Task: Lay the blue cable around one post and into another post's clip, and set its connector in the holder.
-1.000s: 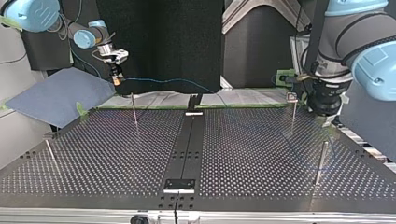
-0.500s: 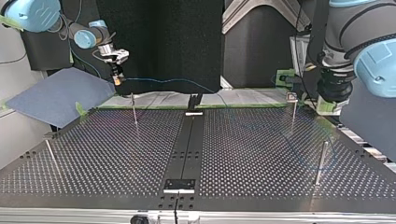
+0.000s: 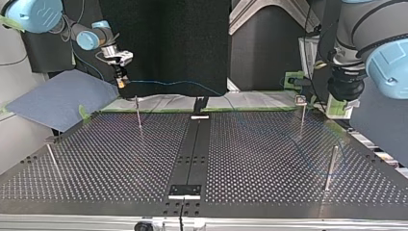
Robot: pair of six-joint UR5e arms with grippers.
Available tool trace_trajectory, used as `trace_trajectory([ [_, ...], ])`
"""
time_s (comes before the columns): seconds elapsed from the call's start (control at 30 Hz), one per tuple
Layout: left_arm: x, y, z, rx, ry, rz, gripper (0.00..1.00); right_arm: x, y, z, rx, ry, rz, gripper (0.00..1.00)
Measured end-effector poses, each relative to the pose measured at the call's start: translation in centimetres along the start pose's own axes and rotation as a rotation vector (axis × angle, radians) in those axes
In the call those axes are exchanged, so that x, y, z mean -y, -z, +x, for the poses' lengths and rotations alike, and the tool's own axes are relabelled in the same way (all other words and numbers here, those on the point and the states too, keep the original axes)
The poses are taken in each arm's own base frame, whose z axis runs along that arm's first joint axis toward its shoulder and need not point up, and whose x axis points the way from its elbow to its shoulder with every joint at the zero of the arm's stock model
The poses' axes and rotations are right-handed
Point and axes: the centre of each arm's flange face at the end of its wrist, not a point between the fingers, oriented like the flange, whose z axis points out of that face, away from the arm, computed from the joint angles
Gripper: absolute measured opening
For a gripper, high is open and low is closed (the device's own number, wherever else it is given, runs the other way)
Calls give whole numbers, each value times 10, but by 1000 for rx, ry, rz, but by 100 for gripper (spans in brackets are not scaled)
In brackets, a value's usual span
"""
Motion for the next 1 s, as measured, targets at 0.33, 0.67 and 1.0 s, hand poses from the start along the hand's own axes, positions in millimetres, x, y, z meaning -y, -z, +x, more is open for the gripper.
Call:
trace_trajectory([
  [0.33, 1, 1, 0, 0, 0, 2, 100, 0, 0, 0, 0, 0, 0, 0],
  [0.67, 2, 1, 1, 0, -3, 6, 100, 0, 0, 0, -1, 0, 0, 0],
  [1.0, 8, 0, 1, 17, 1, 44, 100, 0, 0, 0, 0, 3, 1, 0],
])
